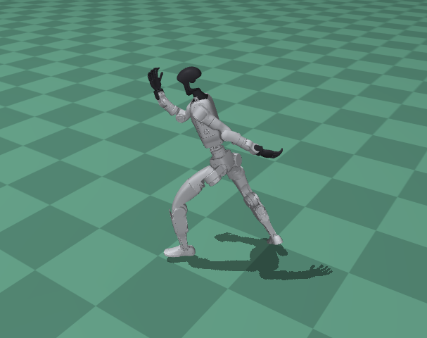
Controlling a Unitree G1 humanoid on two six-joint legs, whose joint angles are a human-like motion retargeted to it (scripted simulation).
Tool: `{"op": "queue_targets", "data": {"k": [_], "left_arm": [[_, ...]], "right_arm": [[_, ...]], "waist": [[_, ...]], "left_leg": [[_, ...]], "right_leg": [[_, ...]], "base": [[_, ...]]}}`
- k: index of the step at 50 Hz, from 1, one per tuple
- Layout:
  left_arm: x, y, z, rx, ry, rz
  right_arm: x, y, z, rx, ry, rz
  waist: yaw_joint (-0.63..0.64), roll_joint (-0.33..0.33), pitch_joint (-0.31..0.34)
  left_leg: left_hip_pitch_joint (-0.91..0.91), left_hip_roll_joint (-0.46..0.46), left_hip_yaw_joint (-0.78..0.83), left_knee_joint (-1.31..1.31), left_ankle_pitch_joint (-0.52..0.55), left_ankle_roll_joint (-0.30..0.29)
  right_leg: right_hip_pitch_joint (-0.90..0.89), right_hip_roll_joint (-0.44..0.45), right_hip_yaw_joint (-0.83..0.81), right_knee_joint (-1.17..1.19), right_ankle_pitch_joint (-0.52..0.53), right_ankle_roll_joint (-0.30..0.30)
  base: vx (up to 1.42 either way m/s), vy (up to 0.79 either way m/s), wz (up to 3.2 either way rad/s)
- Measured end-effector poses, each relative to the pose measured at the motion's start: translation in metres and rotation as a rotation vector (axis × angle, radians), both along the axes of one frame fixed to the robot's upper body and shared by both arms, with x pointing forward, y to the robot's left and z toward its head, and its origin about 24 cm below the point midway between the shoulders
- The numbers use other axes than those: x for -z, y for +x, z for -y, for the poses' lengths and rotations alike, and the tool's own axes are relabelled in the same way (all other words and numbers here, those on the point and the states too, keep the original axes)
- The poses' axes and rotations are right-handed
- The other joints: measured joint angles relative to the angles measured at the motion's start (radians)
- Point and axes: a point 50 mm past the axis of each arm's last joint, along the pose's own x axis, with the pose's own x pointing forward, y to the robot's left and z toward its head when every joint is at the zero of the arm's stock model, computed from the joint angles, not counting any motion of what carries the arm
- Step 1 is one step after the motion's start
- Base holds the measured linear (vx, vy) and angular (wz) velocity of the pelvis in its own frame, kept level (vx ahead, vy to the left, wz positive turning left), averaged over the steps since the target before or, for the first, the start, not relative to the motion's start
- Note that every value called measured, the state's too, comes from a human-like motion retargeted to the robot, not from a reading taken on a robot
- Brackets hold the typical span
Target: Kungfu
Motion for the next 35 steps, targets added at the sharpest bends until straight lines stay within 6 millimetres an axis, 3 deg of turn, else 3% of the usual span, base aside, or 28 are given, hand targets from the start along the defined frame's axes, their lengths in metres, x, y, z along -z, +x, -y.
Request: {"op": "queue_targets", "data": {"k": [3,5,7,8,11,14,19,25,27,30,31,35], "left_arm": [[0.004,0.011,0.012,0.03,-0.189,-0.063],[0.008,0.021,0.015,0.061,-0.323,-0.096],[0.018,0.036,0.01,0.1,-0.356,-0.05],[0.026,0.046,0.002,0.116,-0.329,-0.009],[0.044,0.075,-0.027,0.13,-0.202,0.111],[0.054,0.097,-0.049,0.128,-0.127,0.207],[0.06,0.118,-0.075,0.237,-0.083,0.311],[0.057,0.116,-0.09,0.294,-0.063,0.313],[0.056,0.112,-0.09,0.304,-0.071,0.294],[0.052,0.103,-0.089,0.325,-0.098,0.261],[0.05,0.099,-0.09,0.337,-0.102,0.247],[0.047,0.086,-0.08,0.313,-0.077,0.211]], "right_arm": [[-0.003,-0.01,0.002,0.012,0.047,0.036],[0.003,-0.013,-0.003,-0.017,0.089,0.041],[0.006,-0.012,-0.011,-0.061,0.102,0.026],[0.008,-0.013,-0.014,-0.078,0.105,0.024],[0.014,-0.013,-0.014,-0.076,0.077,0.014],[0.023,-0.01,-0.011,-0.034,0.05,-0.023],[0.032,-0.005,-0.013,-0.006,0.017,-0.086],[0.033,-0.001,-0.025,-0.039,-0.034,-0.116],[0.034,0.0,-0.027,-0.037,-0.059,-0.125],[0.039,0.004,-0.026,-0.016,-0.084,-0.162],[0.041,0.005,-0.022,-0.004,-0.082,-0.174],[0.054,0.004,-0.001,0.057,-0.074,-0.212]], "waist": [[-0.044,-0.036,-0.003],[-0.122,-0.067,0.003],[-0.213,-0.071,-0.005],[-0.243,-0.033,-0.025],[-0.366,0.066,-0.019],[-0.436,0.124,-0.007],[-0.525,0.148,0.014],[-0.657,0.16,0.048],[-0.702,0.142,0.06],[-0.756,0.087,0.07],[-0.714,0.073,0.049],[-0.607,0.028,-0.004]], "left_leg": [[0.046,-0.072,0.008,-0.001,-0.079,-0.018],[0.115,-0.149,0.026,-0.021,-0.097,-0.005],[0.152,-0.218,-0.003,-0.068,-0.061,0.048],[0.145,-0.206,-0.063,-0.105,-0.036,0.065],[0.192,-0.221,-0.221,-0.184,-0.006,0.064],[0.295,-0.26,-0.292,-0.279,0.007,0.063],[0.535,-0.373,-0.275,-0.5,0.049,0.098],[0.758,-0.447,-0.311,-0.631,0.032,0.085],[0.837,-0.491,-0.331,-0.643,0.005,0.085],[0.92,-0.55,-0.367,-0.572,-0.045,0.062],[0.895,-0.552,-0.327,-0.495,-0.044,0.05],[0.785,-0.526,-0.194,-0.183,0.15,0.008]], "right_leg": [[0.031,-0.039,0.109,-0.026,0.234,0.0],[0.021,-0.108,0.213,0.085,0.343,-0.049],[-0.01,-0.056,0.413,0.151,0.342,-0.015],[-0.006,0.054,0.507,0.09,0.342,-0.004],[-0.058,0.298,0.602,0.223,0.136,0.0],[-0.156,0.392,0.602,0.384,-0.047,0.0],[-0.333,0.376,0.654,0.513,-0.243,-0.023],[-0.468,0.375,0.713,0.296,-0.359,-0.174],[-0.443,0.337,0.744,0.173,-0.352,-0.225],[-0.335,0.257,0.72,0.02,-0.194,-0.32],[-0.316,0.245,0.699,0.052,-0.245,-0.322],[-0.243,0.207,0.637,0.052,-0.316,-0.332]], "base": [[0.76,0.2,0.66],[0.76,0.19,1.43],[0.6,0.0,1.46],[0.7,-0.16,1.42],[0.66,-0.31,2.0],[0.53,-0.05,1.4],[0.48,0.15,0.81],[0.48,-0.17,0.73],[0.53,-0.2,1.04],[0.59,-0.35,0.94],[0.58,-0.5,-0.28],[0.49,-0.39,-0.23]]}}
